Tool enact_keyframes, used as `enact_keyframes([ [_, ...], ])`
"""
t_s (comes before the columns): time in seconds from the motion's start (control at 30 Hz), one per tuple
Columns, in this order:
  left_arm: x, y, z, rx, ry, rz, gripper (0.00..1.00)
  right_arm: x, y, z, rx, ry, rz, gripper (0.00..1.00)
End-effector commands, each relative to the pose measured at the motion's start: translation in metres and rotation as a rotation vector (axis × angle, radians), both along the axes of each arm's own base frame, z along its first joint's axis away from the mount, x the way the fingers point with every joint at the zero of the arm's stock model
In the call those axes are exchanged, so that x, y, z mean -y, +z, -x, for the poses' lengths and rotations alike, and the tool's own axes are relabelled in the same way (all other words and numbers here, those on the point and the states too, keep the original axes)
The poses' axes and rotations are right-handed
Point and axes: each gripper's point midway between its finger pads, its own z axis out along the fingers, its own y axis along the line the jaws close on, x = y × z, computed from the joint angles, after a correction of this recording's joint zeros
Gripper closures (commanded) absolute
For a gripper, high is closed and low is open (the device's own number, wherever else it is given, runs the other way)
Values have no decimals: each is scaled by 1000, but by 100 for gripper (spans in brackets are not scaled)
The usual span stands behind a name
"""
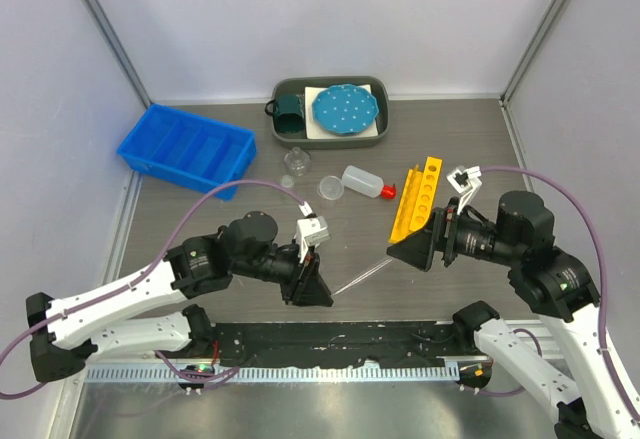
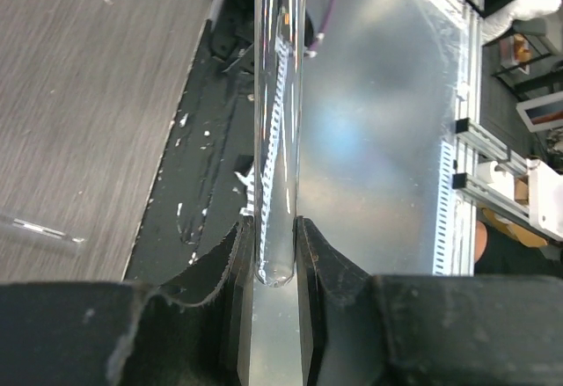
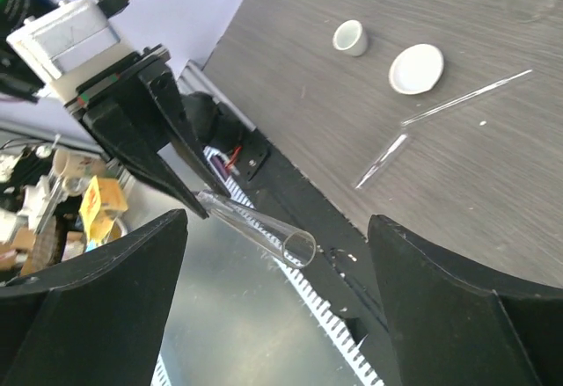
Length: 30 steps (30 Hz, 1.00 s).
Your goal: Organize the chemistry lab equipment
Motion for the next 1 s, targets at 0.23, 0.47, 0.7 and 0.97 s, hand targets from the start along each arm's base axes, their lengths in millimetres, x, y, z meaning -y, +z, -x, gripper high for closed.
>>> enact_keyframes([
  [0.23,8,36,23,37,-172,188,100,-13,25,32,-2,168,-112,17],
  [0.47,11,38,20,38,-197,216,100,-16,35,38,-4,202,-145,36],
  [0.7,14,38,10,40,-194,227,100,-13,37,47,-12,209,-151,38],
  [0.97,16,41,2,36,-203,244,100,-10,40,51,-13,202,-151,46],
])
